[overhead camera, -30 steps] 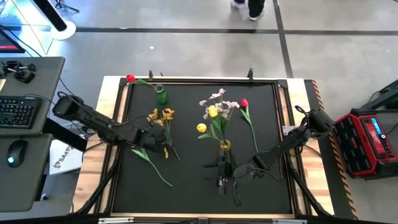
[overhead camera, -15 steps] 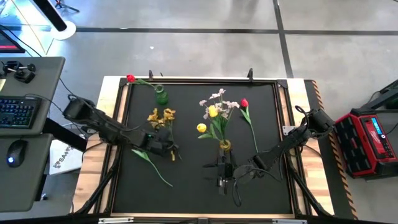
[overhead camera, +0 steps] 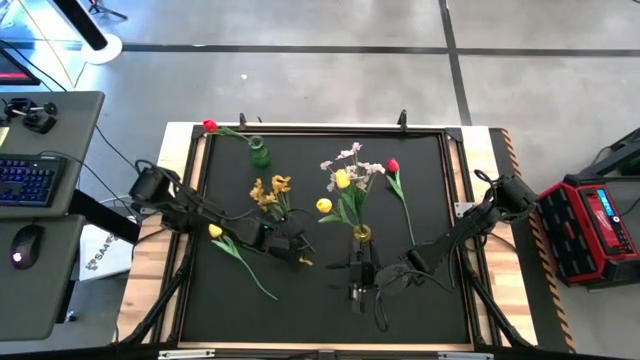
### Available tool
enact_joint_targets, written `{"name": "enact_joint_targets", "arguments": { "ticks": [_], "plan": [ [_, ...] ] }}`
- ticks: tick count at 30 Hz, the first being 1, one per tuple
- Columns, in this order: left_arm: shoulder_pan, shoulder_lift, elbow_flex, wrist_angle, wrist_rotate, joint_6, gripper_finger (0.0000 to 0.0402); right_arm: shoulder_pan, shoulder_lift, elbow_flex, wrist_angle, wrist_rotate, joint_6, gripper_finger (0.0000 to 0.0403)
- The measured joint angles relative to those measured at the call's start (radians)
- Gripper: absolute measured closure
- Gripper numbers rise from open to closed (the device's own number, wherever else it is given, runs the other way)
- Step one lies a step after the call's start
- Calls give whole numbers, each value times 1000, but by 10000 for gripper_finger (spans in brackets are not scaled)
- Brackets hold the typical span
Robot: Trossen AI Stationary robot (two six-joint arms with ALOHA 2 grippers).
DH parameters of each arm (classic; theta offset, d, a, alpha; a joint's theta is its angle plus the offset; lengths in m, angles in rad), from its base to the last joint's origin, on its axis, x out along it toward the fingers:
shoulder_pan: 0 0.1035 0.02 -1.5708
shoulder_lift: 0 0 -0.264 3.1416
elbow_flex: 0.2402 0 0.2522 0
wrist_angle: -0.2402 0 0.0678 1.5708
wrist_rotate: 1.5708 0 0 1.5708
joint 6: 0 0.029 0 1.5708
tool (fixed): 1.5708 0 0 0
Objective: Sort flowers into vase by color
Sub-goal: Put the yellow flowers into the green vase
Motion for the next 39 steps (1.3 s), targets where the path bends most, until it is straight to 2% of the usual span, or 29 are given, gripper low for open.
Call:
{"name": "enact_joint_targets", "arguments": {
  "ticks": [5, 8, 11, 16, 20, 23, 27, 29, 33, 35, 39],
  "plan": [
    [12, 53, -3, 143, -37, 26, 243, 0, 0, 0, 3, 1, 1, 203],
    [31, 97, -2, 238, -5, 67, 243, 0, 0, 0, 7, 1, -1, 203],
    [48, 109, -1, 255, 31, 72, 245, 0, 0, 0, 7, 0, -1, 203],
    [41, 56, 2, 86, 135, 52, 273, 0, 0, 0, 7, 0, -1, 203],
    [-3, -39, -3, -204, 220, 13, 300, -1, 0, 0, 7, 0, -1, 203],
    [-40, -125, -4, -430, 199, -57, 315, -1, 0, 0, 7, 1, -1, 203],
    [-90, -218, -6, -696, 151, -238, 326, -1, 0, 0, 8, 3, -1, 203],
    [-119, -250, -9, -725, 91, -341, 327, -2, 0, 0, 8, 3, -1, 203],
    [-135, -279, -49, -647, 53, -423, 312, -2, 0, 0, 7, 4, -2, 203],
    [-130, -285, -76, -591, 15, -449, 292, -2, 0, 0, 6, 4, -1, 203],
    [-82, -271, -150, -477, 16, -465, 237, -2, 0, 0, 0, 4, -2, 203]
  ]
}}
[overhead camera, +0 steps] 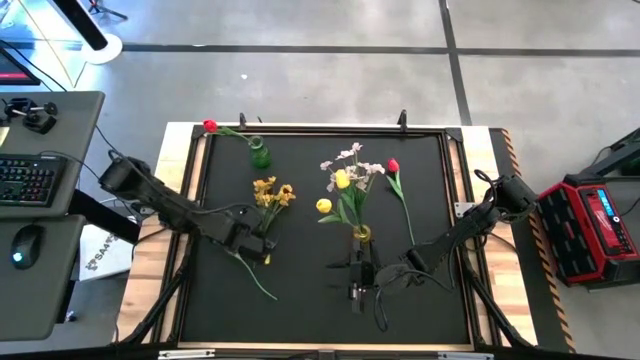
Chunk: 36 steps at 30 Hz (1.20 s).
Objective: Sort flowers into vase by color
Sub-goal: Put the yellow flowers into the green vase
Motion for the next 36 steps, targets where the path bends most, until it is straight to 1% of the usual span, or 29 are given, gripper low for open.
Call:
{"name": "enact_joint_targets", "arguments": {
  "ticks": [3, 5, 8, 10, 12, 15, 22, 24, 27, 29, 31, 33, 36],
  "plan": [
    [51, 9, -51, 88, 1, -26, 199, 0, 0, 0, 0, 0, 0, 203],
    [83, 19, -73, 115, 18, -33, 183, 0, 0, 0, -1, 0, 0, 203],
    [114, 30, -88, 169, 48, 28, 179, 0, 0, 0, -2, 0, 0, 203],
    [128, 38, -88, 199, 68, 79, 187, -3, 0, 0, -1, 0, 0, 203],
    [140, 47, -88, 232, 85, 125, 203, -6, 0, 0, -2, 0, 2, 203],
    [158, 58, -86, 248, 101, 173, 242, -12, 0, 0, -6, 0, 21, 203],
    [191, 51, -85, 275, 117, 256, 368, -29, 0, 0, -8, 0, 30, 203],
    [188, 33, -88, 278, 102, 277, 390, -32, 0, 0, -8, 0, 45, 203],
    [176, -25, -90, 279, 40, 287, 388, -37, 0, 0, -8, 0, 45, 203],
    [164, -79, -89, 285, -27, 301, 389, -38, 0, 0, -8, 0, 45, 203],
    [153, -133, -89, 292, -127, 320, 393, -39, 0, 0, -8, 0, 45, 203],
    [146, -191, -89, 320, -257, 349, 396, -42, 0, 0, -7, 0, 45, 203],
    [161, -260, -88, 372, -428, 456, 398, -47, 0, 0, -7, -1, 52, 203]
  ]
}}
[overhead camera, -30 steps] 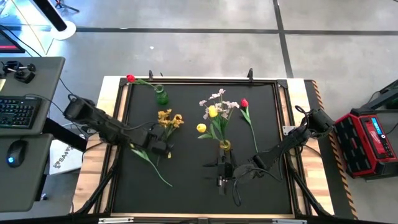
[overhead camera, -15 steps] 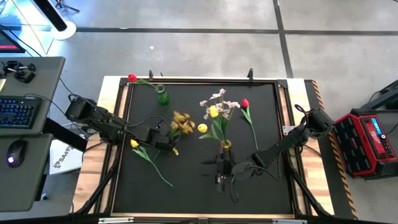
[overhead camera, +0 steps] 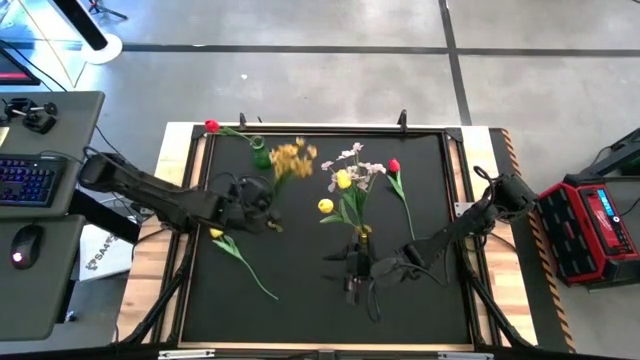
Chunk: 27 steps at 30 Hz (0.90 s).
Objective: Sort flowers into vase by color
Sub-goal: Put the yellow flowers into the green vase
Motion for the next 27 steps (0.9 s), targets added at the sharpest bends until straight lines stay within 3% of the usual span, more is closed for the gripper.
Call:
{"name": "enact_joint_targets", "arguments": {
  "ticks": [3, 5, 13, 15, 19, 27],
  "plan": [
    [44, -49, 0, 119, -111, 174, 398, -5, 0, 0, 0, 0, 4, 203],
    [93, -67, 0, 232, -112, 327, 399, -5, 0, 0, 1, 0, 4, 203],
    [384, -88, -113, 838, 240, 828, 400, -5, 0, 0, 4, 0, 4, 203],
    [448, -87, -165, 1034, 306, 895, 400, -5, 0, 0, 1, 0, 4, 203],
    [554, -88, -258, 1289, 324, 977, 400, -5, 0, 0, 0, 0, 4, 203],
    [709, -88, -325, 1355, 274, 1024, 400, -14, 0, 0, 2, 0, 1, 203]
  ]
}}
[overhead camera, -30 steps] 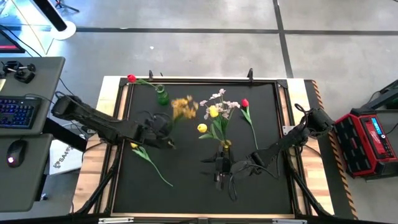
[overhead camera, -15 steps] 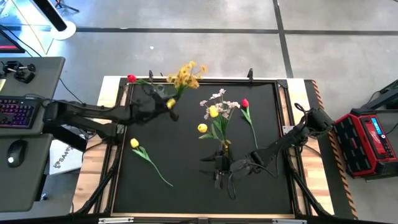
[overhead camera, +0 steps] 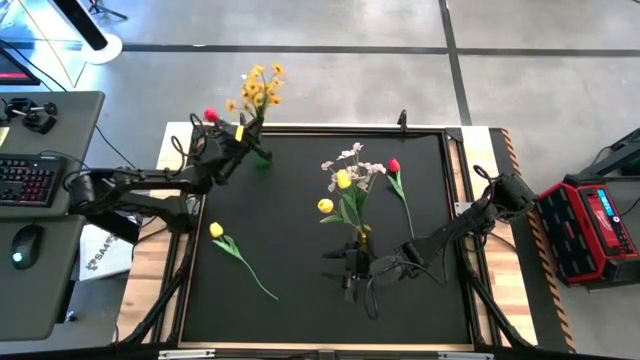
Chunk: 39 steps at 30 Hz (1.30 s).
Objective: Sort flowers into vase by color
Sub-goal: Put the yellow flowers into the green vase
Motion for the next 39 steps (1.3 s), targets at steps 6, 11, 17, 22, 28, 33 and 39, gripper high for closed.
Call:
{"name": "enact_joint_targets", "arguments": {
  "ticks": [6, 11, 17, 22, 28, 33, 39],
  "plan": [
    [24, 0, -1, 7, -111, 44, 400, -16, 0, 0, 5, 0, 3, 203],
    [24, 0, -1, -5, -111, 45, 399, -22, 0, 0, 5, 0, 19, 203],
    [24, 0, 0, -67, -141, -30, 380, -22, 0, 0, 5, 0, 21, 203],
    [24, 1, 0, -105, -142, -41, 340, -22, 0, 0, 5, 0, 22, 203],
    [24, 1, 0, -117, -137, -47, 276, -22, 0, 0, 5, 0, 22, 203],
    [10, 0, 0, -117, -145, -30, 240, -22, 0, 0, 5, 0, 22, 203],
    [-55, -16, 0, -127, -192, 54, 219, -22, 0, 0, 4, -11, 22, 203]
  ]
}}
